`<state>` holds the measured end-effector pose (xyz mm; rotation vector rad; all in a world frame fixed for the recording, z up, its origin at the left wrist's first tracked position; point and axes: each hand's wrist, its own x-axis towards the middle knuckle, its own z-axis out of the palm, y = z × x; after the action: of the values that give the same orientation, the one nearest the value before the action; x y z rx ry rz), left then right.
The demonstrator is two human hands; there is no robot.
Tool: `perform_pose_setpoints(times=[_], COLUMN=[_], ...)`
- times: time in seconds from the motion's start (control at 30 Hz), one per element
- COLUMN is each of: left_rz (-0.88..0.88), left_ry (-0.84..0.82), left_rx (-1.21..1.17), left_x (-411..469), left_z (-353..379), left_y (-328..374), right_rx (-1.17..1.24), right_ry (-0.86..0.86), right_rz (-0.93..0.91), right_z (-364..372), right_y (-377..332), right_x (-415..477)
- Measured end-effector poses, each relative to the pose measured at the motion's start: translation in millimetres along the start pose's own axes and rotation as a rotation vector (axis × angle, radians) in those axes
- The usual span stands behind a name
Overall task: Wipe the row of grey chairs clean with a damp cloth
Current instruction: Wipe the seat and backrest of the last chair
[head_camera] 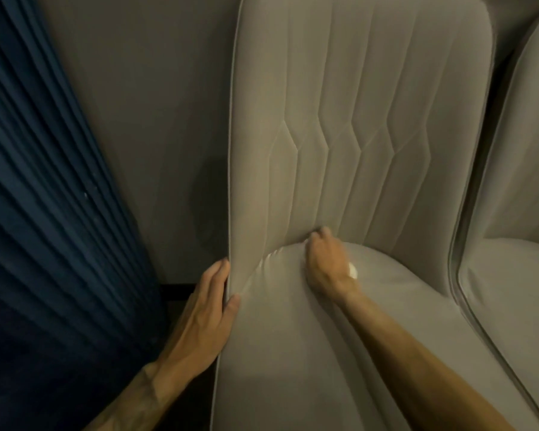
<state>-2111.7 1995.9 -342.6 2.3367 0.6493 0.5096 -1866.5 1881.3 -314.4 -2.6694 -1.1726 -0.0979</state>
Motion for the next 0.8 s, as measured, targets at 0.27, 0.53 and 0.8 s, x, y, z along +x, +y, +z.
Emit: perform_pose_setpoints(times=[0.27,0.53,0.8], left_rz=[0.024,0.07,-0.093], left_ry=[-0.027,0.028,-0.116], left_rx=[-0.021,-0.032,-0.091], left_x=[-1,-1,-10], left_z=[-11,-2,-15], left_y=[1,-5,7], right_rx=[0.064,0.143,0.051], right_ry=[0.023,0.031,-0.071], right_rz=[-0.431,-0.364,-0.392], right_z=[-5,14,-8], right_y=[-32,-62,-72], right_x=[-16,-30,-57])
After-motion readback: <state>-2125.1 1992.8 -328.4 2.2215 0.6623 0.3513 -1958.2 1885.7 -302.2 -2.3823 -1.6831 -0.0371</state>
